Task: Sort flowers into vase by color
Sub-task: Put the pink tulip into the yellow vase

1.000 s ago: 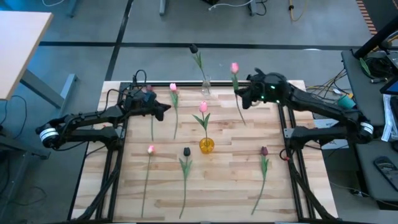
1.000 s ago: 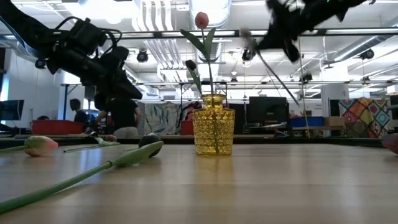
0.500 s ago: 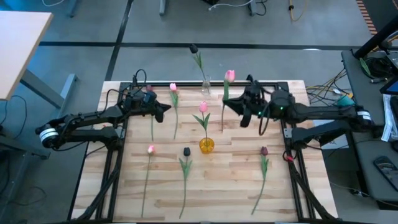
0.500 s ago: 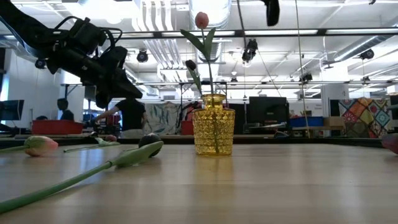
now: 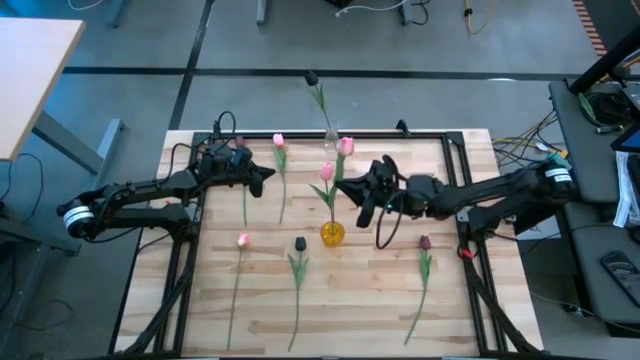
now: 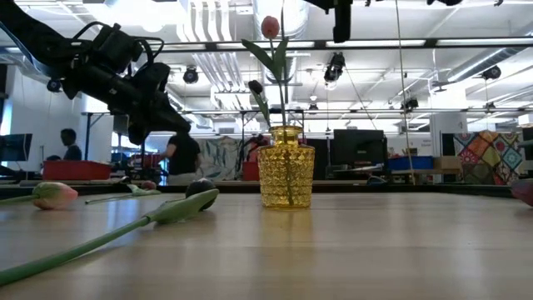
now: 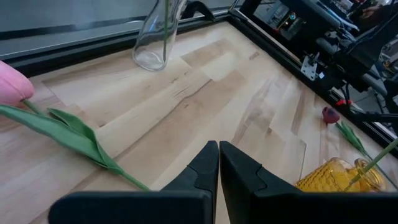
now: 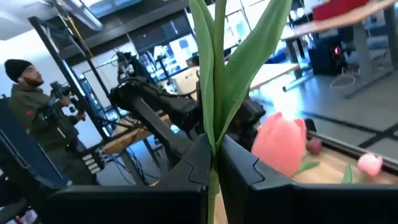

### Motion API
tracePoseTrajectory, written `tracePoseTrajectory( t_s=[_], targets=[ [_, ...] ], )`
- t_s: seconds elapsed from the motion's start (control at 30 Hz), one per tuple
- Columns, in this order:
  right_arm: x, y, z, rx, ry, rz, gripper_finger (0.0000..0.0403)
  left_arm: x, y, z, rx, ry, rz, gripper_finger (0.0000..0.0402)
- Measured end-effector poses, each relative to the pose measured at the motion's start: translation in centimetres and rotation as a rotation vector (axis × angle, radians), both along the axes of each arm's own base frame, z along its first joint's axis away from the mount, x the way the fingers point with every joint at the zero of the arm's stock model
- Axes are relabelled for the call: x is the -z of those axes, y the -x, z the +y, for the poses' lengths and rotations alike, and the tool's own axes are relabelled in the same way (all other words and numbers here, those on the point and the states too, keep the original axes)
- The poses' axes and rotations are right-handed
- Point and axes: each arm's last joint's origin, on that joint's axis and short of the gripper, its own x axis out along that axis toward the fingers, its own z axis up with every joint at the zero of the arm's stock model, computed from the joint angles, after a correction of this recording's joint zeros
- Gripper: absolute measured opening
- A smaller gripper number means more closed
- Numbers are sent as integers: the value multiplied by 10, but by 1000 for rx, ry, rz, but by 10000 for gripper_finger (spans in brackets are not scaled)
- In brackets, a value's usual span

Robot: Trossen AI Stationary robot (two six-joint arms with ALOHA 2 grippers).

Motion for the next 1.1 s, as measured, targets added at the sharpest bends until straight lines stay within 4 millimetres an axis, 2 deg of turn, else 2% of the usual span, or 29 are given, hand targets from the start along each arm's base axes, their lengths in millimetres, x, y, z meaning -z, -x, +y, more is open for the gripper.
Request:
tracePoseTrajectory(
  t_s=[0.23, 0.67, 0.87, 1.1],
  targets=[
    [15, -4, 2, -2, 23, 33, 12, 0, 0, 0, 0, 0, 0, 0],
    [41, 8, 3, 17, 40, -3, 12, 0, 0, 0, 0, 1, 0, 0],
    [43, 6, 4, 7, 49, 2, 12, 0, 0, 0, 0, 1, 1, 0],
    [56, 4, 4, 5, 77, 130, 12, 0, 0, 0, -11, 25, -8, 0]
  ],
)
